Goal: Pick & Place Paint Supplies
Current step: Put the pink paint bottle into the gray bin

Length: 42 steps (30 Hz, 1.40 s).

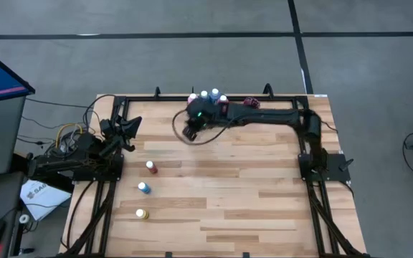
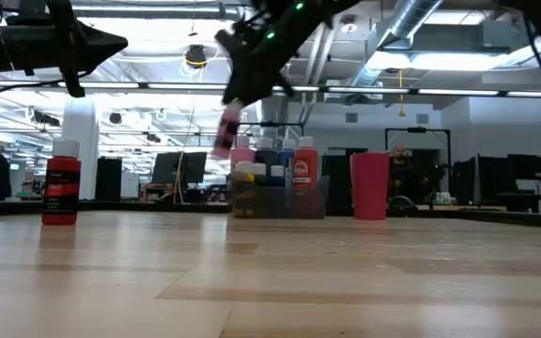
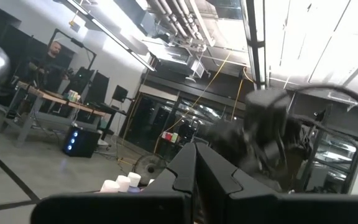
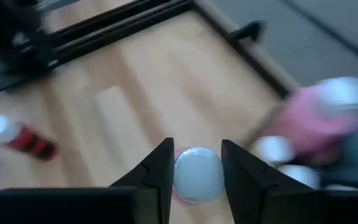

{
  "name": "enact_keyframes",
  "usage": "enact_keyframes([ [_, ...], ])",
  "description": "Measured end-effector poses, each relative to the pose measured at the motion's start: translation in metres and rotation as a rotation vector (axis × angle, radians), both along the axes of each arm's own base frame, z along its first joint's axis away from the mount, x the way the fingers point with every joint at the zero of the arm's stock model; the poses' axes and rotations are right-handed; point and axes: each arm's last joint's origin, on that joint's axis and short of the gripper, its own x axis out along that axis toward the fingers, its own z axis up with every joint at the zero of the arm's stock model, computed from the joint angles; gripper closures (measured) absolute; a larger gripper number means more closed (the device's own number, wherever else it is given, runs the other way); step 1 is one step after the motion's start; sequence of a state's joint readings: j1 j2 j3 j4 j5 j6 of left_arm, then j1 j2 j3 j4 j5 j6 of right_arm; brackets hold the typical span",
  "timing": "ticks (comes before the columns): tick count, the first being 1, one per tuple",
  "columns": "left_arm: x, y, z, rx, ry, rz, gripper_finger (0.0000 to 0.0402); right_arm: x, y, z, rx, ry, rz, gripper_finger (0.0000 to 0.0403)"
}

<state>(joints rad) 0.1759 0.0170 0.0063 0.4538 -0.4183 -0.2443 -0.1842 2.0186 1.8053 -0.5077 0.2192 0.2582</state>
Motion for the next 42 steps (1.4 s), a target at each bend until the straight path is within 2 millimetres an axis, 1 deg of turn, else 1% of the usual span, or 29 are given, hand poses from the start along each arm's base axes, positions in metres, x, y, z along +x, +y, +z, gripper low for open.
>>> enact_keyframes([
  [3, 0.000, 0.000, 0.000, 0.000, 0.000, 0.000, 0.0400, -0.019, -0.009, 0.021, -0.064, 0.025, -0.086, 0.0302],
  [6, 0.000, 0.000, 0.000, 0.000, 0.000, 0.000, 0.0400, -0.035, -0.017, 0.031, -0.110, 0.098, -0.151, 0.0302],
  [9, 0.000, 0.000, 0.000, 0.000, 0.000, 0.000, 0.0400, -0.043, -0.023, 0.023, -0.115, 0.195, -0.178, 0.0302],
  [11, 0.000, 0.000, 0.000, 0.000, 0.000, 0.000, 0.0400, -0.043, -0.027, 0.014, -0.110, 0.247, -0.187, 0.0302],
  [13, 0.000, 0.000, 0.000, 0.000, 0.000, 0.000, 0.0400, -0.041, -0.029, 0.000, -0.112, 0.289, -0.189, 0.0302],
  [16, 0.000, 0.000, 0.000, 0.000, 0.001, 0.000, 0.0400, -0.040, -0.030, -0.020, -0.111, 0.305, -0.188, 0.0302],
  [19, 0.000, 0.000, 0.000, -0.001, 0.005, 0.000, 0.0400, -0.039, -0.033, -0.031, -0.124, 0.266, -0.201, 0.0302],
  [24, 0.000, 0.000, 0.000, 0.000, 0.004, 0.000, 0.0400, -0.042, -0.037, -0.038, -0.141, 0.309, -0.210, 0.0302],
  [28, 0.000, 0.000, 0.000, -0.001, 0.004, 0.000, 0.0400, -0.041, -0.037, -0.035, -0.162, 0.293, -0.223, 0.0302],
  [34, 0.000, 0.000, 0.000, -0.001, 0.004, 0.000, 0.0400, -0.042, -0.041, -0.035, -0.162, 0.295, -0.227, 0.0302],
  [39, 0.000, 0.000, 0.000, -0.001, 0.004, 0.000, 0.0400, -0.039, -0.040, -0.034, -0.165, 0.263, -0.223, 0.0302],
  [42, 0.000, 0.000, 0.000, -0.001, 0.004, 0.000, 0.0400, -0.038, -0.039, -0.044, -0.150, 0.229, -0.217, 0.0302],
])
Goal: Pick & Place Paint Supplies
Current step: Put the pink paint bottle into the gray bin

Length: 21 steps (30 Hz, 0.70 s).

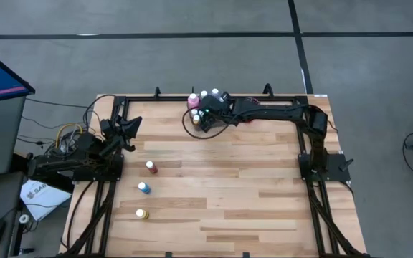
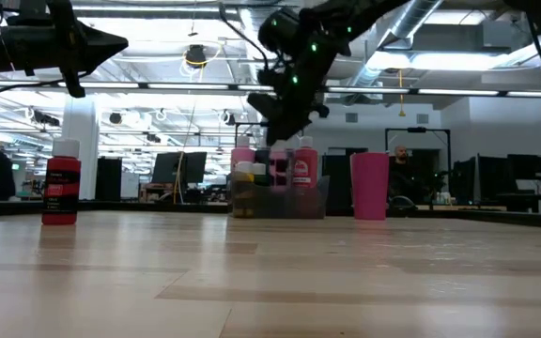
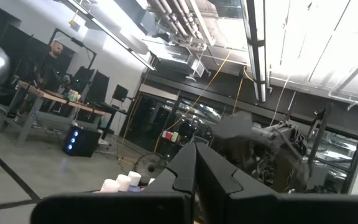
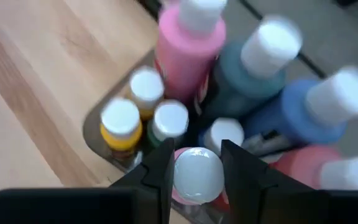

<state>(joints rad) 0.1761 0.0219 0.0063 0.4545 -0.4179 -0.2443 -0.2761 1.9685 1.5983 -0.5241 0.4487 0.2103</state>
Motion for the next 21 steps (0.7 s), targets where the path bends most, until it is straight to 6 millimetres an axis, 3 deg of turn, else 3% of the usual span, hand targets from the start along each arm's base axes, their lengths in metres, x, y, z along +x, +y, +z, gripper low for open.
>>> enact_keyframes([
  [3, 0.000, 0.000, 0.000, 0.000, 0.000, 0.000, 0.0400, -0.004, 0.000, -0.012, 0.029, 0.019, -0.010, 0.0302],
  [21, 0.000, 0.000, 0.000, 0.000, 0.000, 0.000, 0.0400, -0.004, -0.002, -0.031, 0.063, -0.098, -0.032, 0.0295],
])
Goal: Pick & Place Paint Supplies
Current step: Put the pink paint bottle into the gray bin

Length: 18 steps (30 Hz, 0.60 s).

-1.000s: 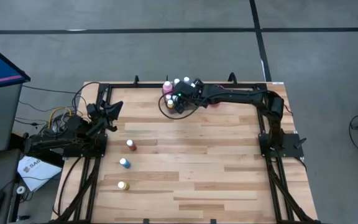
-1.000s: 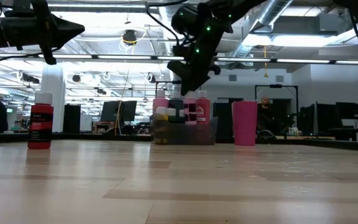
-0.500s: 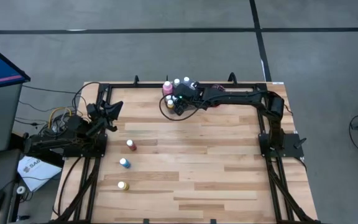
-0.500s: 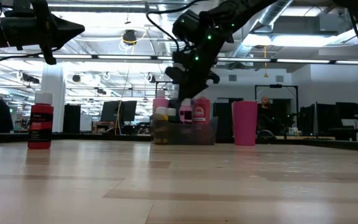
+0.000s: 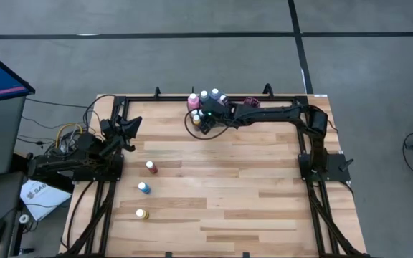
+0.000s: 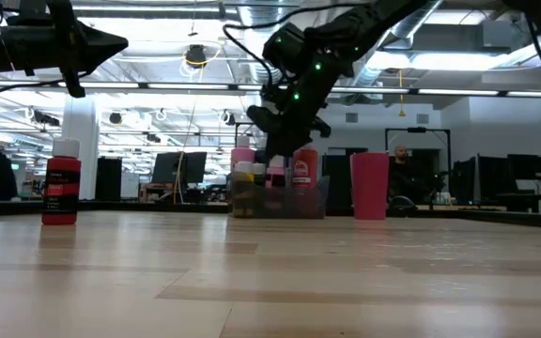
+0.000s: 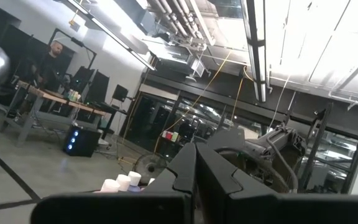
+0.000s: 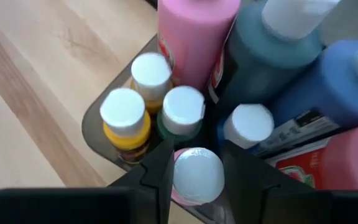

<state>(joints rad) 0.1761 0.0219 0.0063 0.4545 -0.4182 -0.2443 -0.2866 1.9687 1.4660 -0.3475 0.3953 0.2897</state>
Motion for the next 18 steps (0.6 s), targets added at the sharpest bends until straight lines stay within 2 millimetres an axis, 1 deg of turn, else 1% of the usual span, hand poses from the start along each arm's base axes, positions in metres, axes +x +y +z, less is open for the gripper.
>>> enact_keyframes([
  [3, 0.0000, 0.0000, 0.0000, 0.000, 0.000, 0.000, 0.0400, -0.0010, -0.0012, -0.0049, 0.012, -0.015, -0.005, 0.0296],
  [18, 0.0000, 0.0000, 0.0000, 0.000, 0.000, 0.000, 0.0400, -0.0001, -0.0017, -0.0052, 0.024, -0.040, 0.003, 0.0280],
])
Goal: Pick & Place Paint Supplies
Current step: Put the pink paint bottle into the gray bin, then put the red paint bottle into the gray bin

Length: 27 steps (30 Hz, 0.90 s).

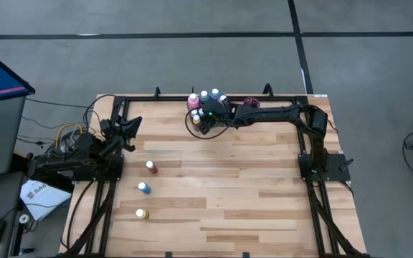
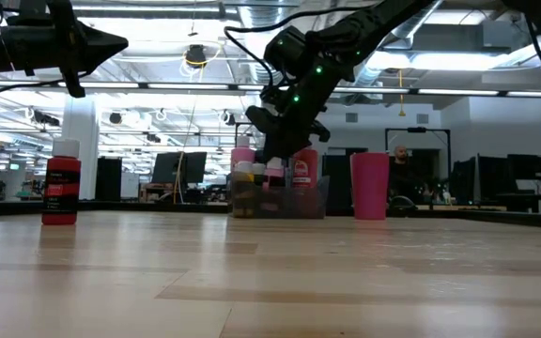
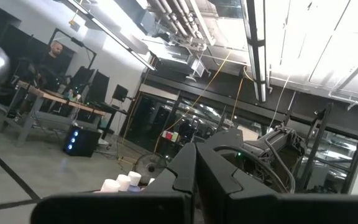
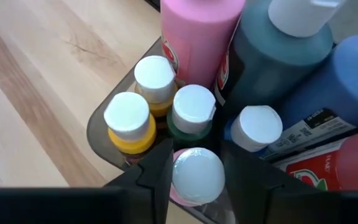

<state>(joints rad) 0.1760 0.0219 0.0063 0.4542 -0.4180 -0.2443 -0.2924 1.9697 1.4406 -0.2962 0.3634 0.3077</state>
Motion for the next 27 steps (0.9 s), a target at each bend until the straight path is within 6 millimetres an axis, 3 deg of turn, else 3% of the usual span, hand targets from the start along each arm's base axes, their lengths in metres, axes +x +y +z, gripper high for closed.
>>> enact_keyframes([
  [17, 0.000, 0.000, 0.000, 0.000, 0.000, 0.000, 0.0400, -0.001, -0.006, 0.002, 0.038, -0.034, 0.018, 0.0219],
  [23, 0.000, 0.000, 0.000, 0.000, 0.000, 0.000, 0.0400, 0.002, -0.011, 0.030, 0.029, -0.043, 0.019, 0.0198],
  [27, 0.000, 0.000, 0.000, 0.000, 0.000, 0.000, 0.0400, 0.011, -0.007, 0.061, 0.014, -0.081, 0.074, 0.0189],
])
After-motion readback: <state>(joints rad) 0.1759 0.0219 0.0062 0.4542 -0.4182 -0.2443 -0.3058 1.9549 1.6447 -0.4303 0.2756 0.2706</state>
